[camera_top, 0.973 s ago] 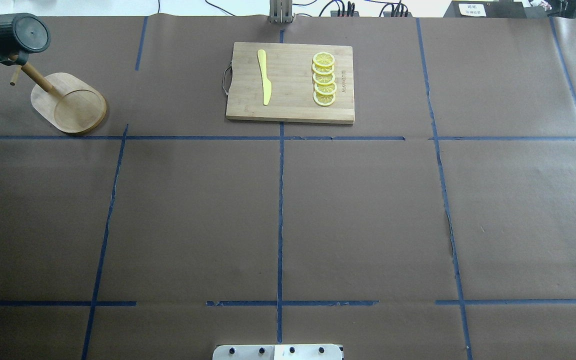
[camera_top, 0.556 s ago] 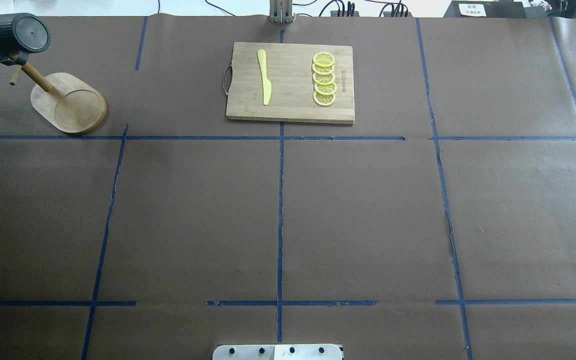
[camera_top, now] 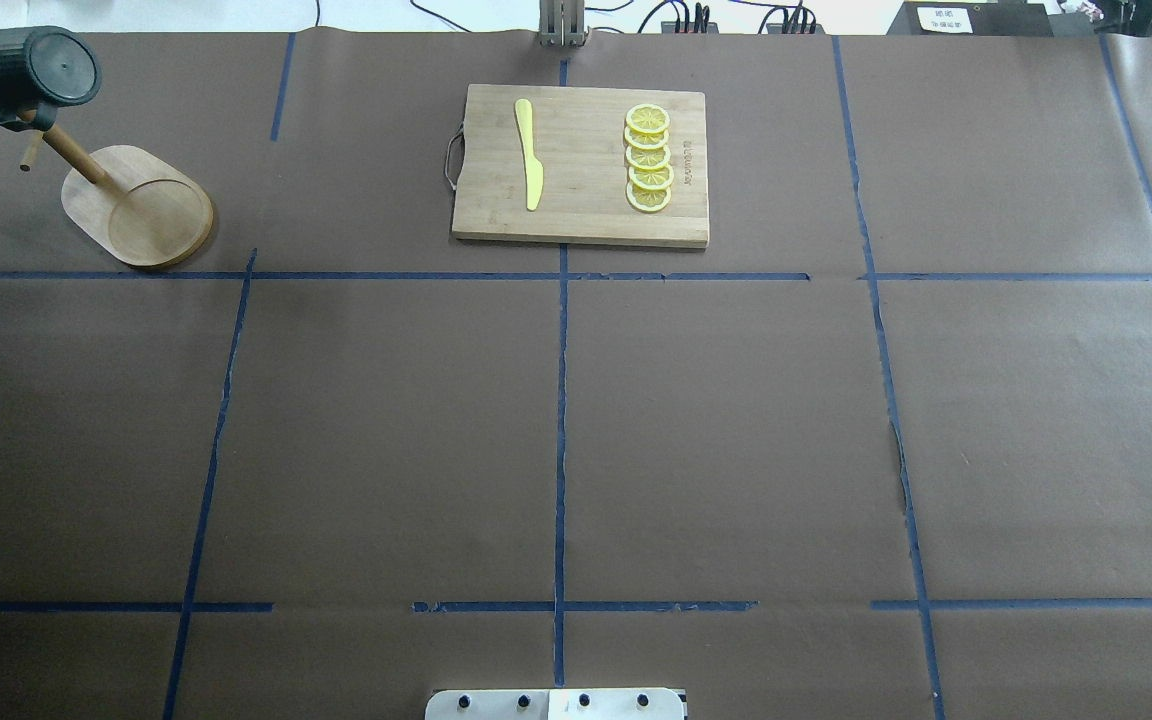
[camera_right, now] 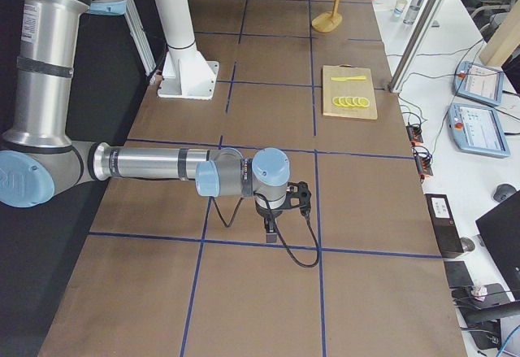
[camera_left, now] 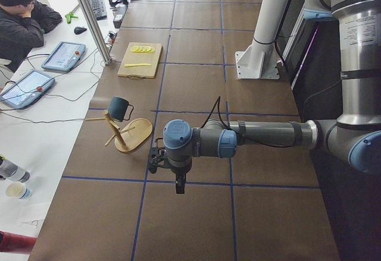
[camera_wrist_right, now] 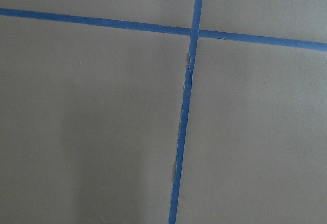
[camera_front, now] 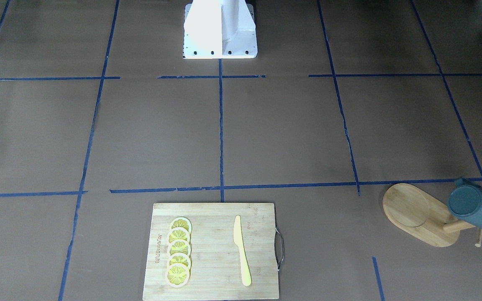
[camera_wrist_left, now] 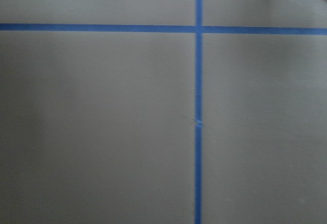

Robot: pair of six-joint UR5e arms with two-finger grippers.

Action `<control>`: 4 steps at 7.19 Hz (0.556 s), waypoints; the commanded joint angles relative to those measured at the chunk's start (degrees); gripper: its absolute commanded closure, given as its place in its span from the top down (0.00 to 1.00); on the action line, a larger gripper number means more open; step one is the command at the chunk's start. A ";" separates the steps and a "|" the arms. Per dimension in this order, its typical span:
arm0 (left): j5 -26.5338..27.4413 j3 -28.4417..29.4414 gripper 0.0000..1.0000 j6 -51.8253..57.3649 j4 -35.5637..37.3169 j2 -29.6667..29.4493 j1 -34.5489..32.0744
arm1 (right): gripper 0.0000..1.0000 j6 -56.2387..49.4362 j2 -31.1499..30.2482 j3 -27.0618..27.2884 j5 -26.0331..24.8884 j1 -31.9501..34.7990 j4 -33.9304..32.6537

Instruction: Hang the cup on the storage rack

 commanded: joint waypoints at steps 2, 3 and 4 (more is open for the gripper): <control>-0.08 -0.76 1.00 0.00 -0.01 -0.06 0.01 | 1.00 0.53 -0.08 0.00 -0.09 0.00 -0.05; -0.17 -0.85 1.00 0.00 -0.01 -0.06 0.01 | 1.00 0.62 -0.08 0.09 0.00 0.00 -0.05; -0.17 -0.85 1.00 0.00 -0.01 -0.06 0.01 | 1.00 0.53 -0.08 0.00 0.00 0.00 -0.05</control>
